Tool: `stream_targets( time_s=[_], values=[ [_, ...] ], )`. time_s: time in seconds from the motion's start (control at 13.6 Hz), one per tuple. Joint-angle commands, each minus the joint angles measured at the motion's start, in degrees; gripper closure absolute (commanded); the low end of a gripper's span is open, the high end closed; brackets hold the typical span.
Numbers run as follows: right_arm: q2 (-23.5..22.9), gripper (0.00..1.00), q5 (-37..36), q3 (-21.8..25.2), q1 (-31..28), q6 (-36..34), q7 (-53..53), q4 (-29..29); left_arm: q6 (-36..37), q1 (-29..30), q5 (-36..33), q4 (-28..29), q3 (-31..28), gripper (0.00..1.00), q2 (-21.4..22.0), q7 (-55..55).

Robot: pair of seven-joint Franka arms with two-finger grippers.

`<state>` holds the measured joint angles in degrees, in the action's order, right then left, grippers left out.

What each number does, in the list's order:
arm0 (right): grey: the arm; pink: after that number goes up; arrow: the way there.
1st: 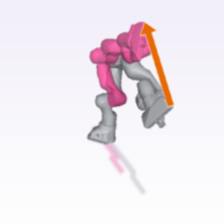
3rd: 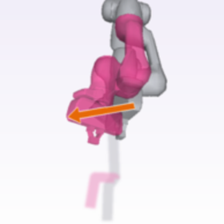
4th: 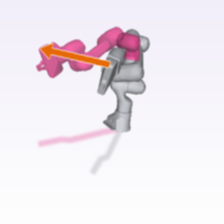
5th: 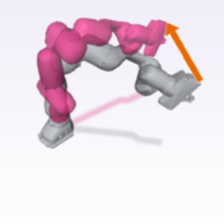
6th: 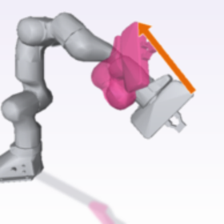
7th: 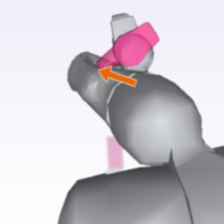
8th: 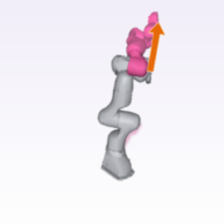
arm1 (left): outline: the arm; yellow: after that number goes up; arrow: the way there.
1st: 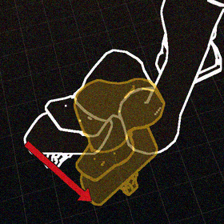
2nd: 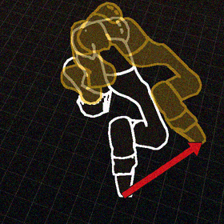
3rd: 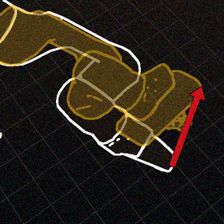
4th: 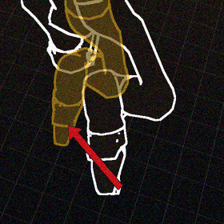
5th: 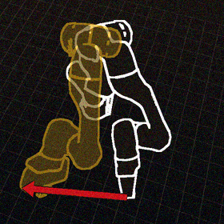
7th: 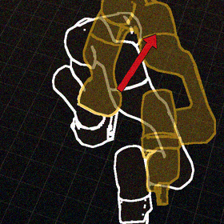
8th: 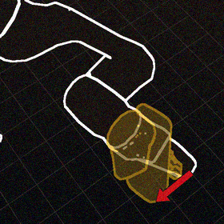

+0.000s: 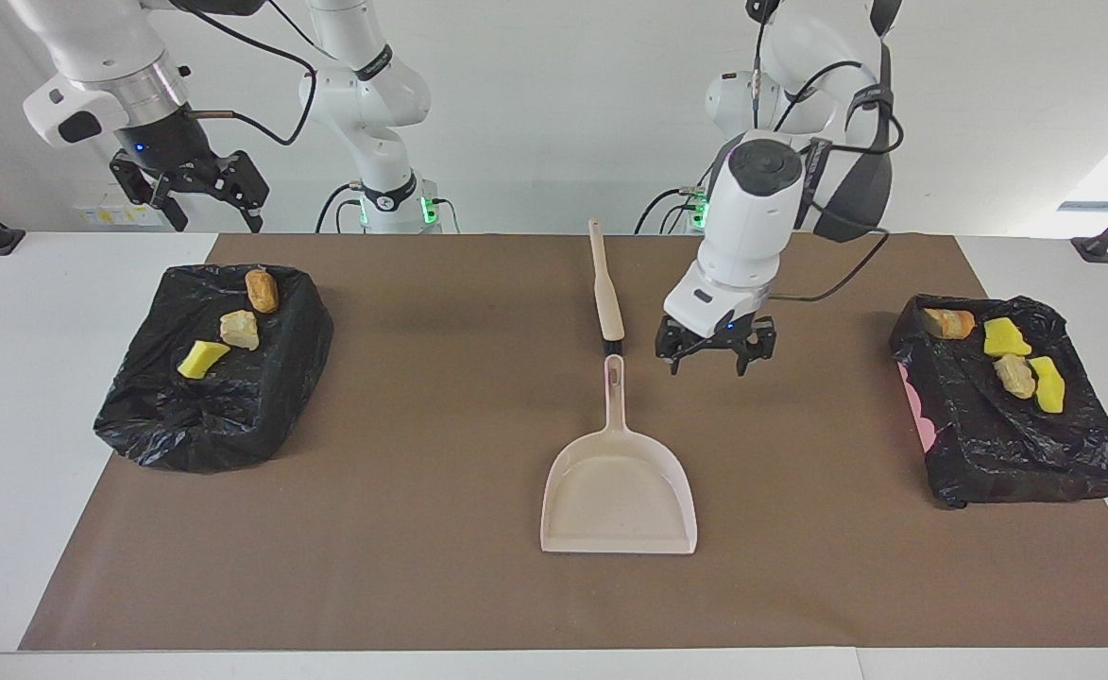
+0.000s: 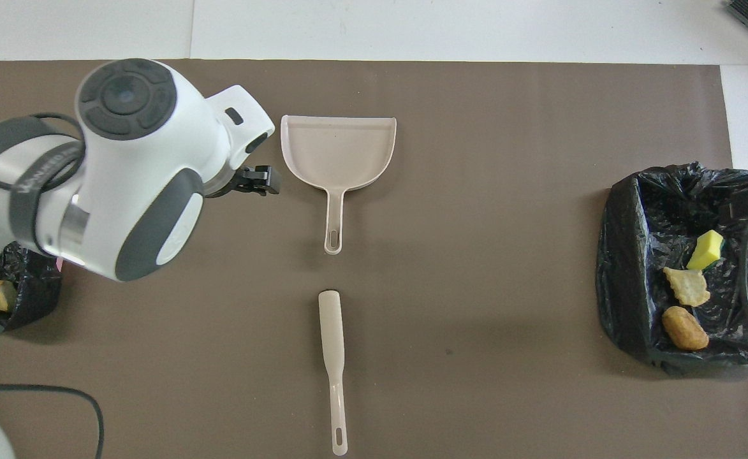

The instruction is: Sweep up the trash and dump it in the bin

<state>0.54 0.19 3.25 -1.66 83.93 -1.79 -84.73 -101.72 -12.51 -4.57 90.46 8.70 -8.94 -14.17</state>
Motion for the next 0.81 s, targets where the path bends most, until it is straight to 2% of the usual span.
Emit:
stream_targets(
  time_s=[0.0, 0.22, 0.74],
  values=[
    [-0.5, 0.00, -0.1, -0.4, -0.4, -0.8, -1.5, 1.1, 4.7, -0.3, 4.0, 2.8, -5.1, 0.00, 7.6, 8.4],
    [-0.5, 0.00, -0.2, -0.4, -0.4, -0.7, -1.5, 1.1, 7.3, 0.1, 4.0, 1.8, -8.5, 0.00, 11.6, 12.4],
    [-0.5, 0.00, -0.2, -0.4, -0.4, -0.7, -1.6, 1.1, 14.4, 5.2, 4.7, -5.2, -8.1, 0.00, 10.7, 15.9]
  ],
)
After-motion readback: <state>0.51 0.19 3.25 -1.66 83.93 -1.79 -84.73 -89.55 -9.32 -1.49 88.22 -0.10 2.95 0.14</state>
